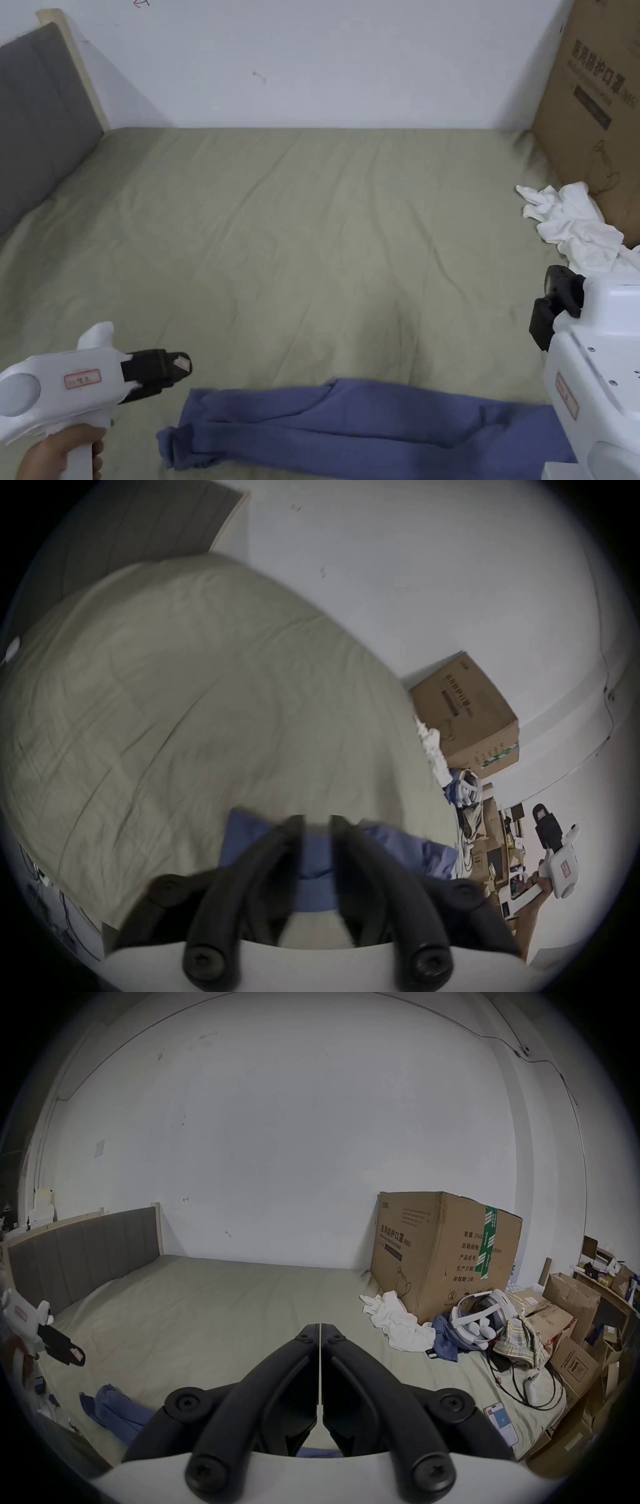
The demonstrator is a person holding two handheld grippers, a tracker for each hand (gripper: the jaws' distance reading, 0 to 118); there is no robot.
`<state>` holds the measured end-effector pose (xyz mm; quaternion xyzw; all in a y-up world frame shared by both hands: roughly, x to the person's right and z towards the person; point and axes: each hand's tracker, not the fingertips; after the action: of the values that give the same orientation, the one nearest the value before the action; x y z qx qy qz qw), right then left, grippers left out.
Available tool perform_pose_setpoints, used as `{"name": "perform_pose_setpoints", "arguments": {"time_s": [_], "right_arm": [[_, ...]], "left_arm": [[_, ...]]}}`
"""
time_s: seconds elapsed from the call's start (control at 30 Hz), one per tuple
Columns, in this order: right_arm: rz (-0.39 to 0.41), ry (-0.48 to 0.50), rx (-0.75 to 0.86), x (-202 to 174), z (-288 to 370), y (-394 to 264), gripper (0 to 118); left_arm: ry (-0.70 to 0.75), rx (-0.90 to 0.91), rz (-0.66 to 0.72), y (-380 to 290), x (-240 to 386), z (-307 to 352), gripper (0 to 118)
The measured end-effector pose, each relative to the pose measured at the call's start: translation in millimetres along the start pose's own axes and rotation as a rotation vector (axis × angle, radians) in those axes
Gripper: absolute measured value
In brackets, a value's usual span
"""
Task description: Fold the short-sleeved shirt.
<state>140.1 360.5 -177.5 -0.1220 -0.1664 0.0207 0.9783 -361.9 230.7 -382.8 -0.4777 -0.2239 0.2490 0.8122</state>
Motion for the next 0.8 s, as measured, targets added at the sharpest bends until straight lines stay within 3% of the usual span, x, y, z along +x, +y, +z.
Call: {"name": "perform_pose_setpoints", "arguments": {"time_s": [0.07, 0.1, 0.13, 0.2, 0.27, 0.43, 0.47, 0.6, 0.67, 0.73, 0.8], "right_arm": [[0.004, -0.003, -0.02, -3.1, -5.5, -4.2, 3], [0.004, -0.004, -0.029, -4.9, -6.6, -6.6, 3], [0.004, -0.004, -0.037, -6.4, -8.0, -8.6, 3], [0.008, -0.009, -0.054, -10.2, -12.0, -13.5, 3], [0.011, -0.011, -0.071, -13.3, -13.8, -18.4, 3], [0.019, -0.015, -0.107, -18.6, -17.6, -28.2, 3], [0.022, -0.016, -0.113, -18.7, -18.4, -29.4, 3], [0.027, -0.026, -0.127, -16.6, -19.0, -32.2, 3], [0.025, -0.031, -0.13, -13.8, -18.2, -32.7, 3], [0.023, -0.034, -0.131, -11.4, -18.1, -32.6, 3], [0.021, -0.037, -0.132, -7.8, -16.5, -32.5, 3]], "left_arm": [[0.011, -0.061, 0.027, -10.7, -6.7, -6.0, 51], [0.023, -0.083, 0.045, -14.9, -11.3, -10.2, 80], [0.041, -0.103, 0.058, -17.4, -15.2, -13.3, 87], [0.042, -0.133, 0.081, -20.4, -25.0, -20.8, 88], [0.027, -0.174, 0.102, -25.2, -32.2, -30.3, 97], [0.023, -0.197, 0.062, -34.3, -30.7, -47.9, 97], [0.023, -0.205, 0.054, -31.2, -33.0, -51.5, 96], [0.031, -0.23, 0.011, -29.8, -44.5, -73.6, 69], [0.033, -0.222, 0.006, -29.1, -46.7, -77.5, 62], [0.037, -0.21, 0.002, -31.1, -43.0, -76.6, 19], [0.03, -0.213, -0.003, -34.9, -36.7, -80.3, 19]]}}
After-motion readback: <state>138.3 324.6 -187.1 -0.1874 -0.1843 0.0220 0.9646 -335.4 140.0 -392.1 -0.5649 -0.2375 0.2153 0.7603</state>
